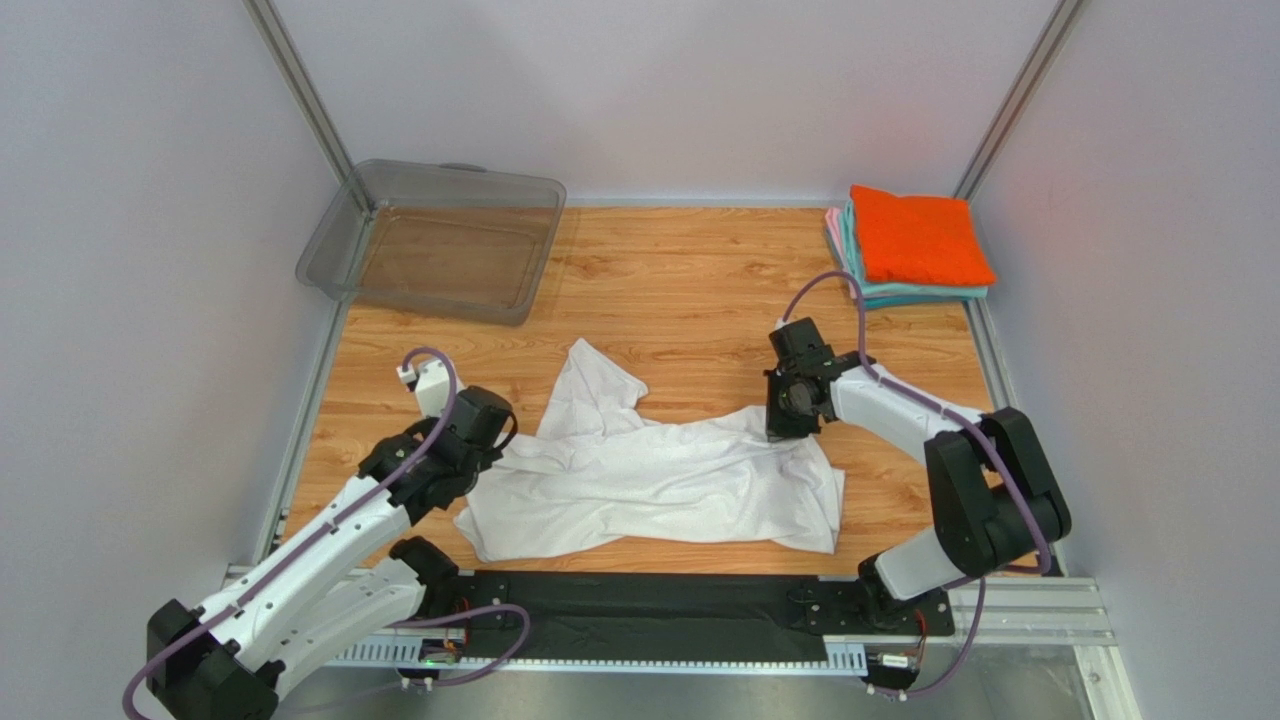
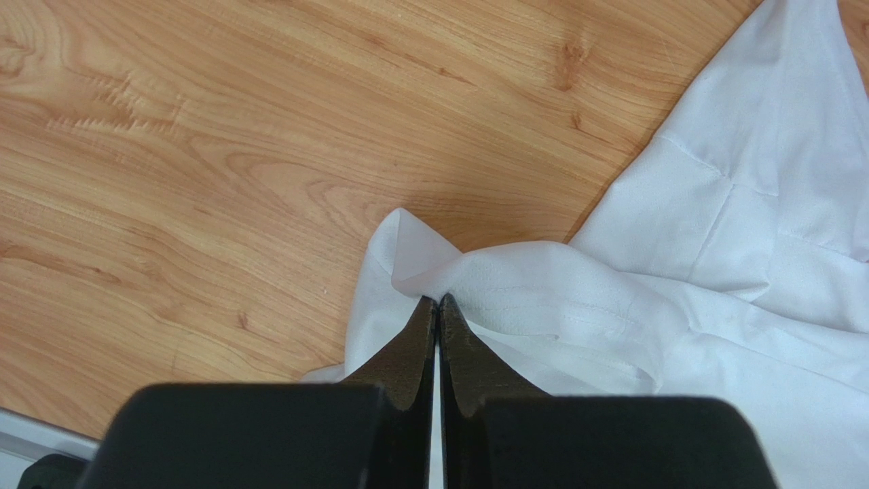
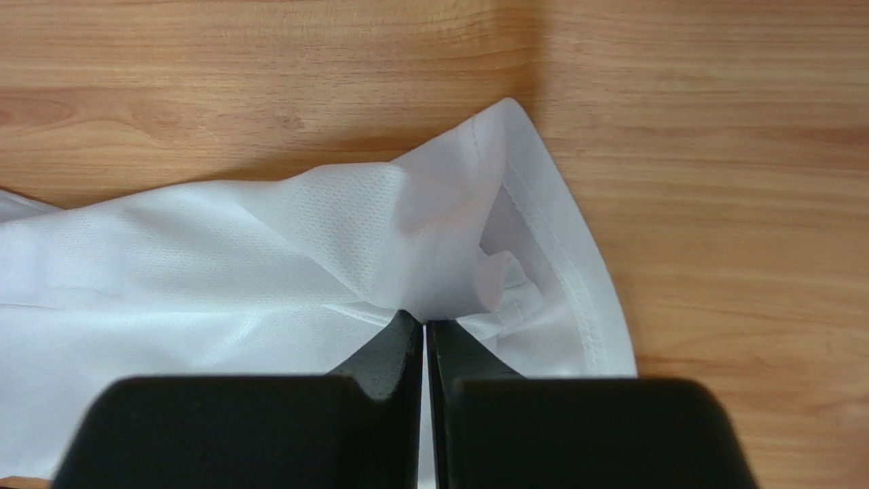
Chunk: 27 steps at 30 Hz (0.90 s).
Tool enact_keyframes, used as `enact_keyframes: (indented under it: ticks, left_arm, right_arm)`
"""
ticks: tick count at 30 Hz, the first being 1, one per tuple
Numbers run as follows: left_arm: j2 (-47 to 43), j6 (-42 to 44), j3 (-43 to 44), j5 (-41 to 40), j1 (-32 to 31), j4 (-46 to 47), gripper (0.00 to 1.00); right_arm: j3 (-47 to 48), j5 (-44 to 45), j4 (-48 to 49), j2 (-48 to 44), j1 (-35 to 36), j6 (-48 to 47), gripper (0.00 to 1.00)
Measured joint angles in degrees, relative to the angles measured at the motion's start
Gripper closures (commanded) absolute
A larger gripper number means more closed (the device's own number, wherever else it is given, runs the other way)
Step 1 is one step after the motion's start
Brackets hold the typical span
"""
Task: Fold and stack the t-shirts
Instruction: Flatten the tshirt out
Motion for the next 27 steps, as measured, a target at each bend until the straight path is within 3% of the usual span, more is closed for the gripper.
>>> enact_keyframes:
  ticks: [11,21,27]
  left_arm:
    - [-4.1,1.6,4.3,-0.5,0.0,-0.9,1.0]
    - [-10.6,11.1,22.8,-1.2,0.0,2.8,1.0]
    - [-12.7,19.3,37.6,4.9,0.0,10.3,1.0]
  right_arm:
    - [6.8,5.6,-7.6,-17.8,0.0,-0.2,1.0]
    - [21.7,9.2,-14.6,-29.4,0.0,-2.5,1.0]
    - [37.2,9.7,-15.7,-36.3,0.0,-4.5,1.0]
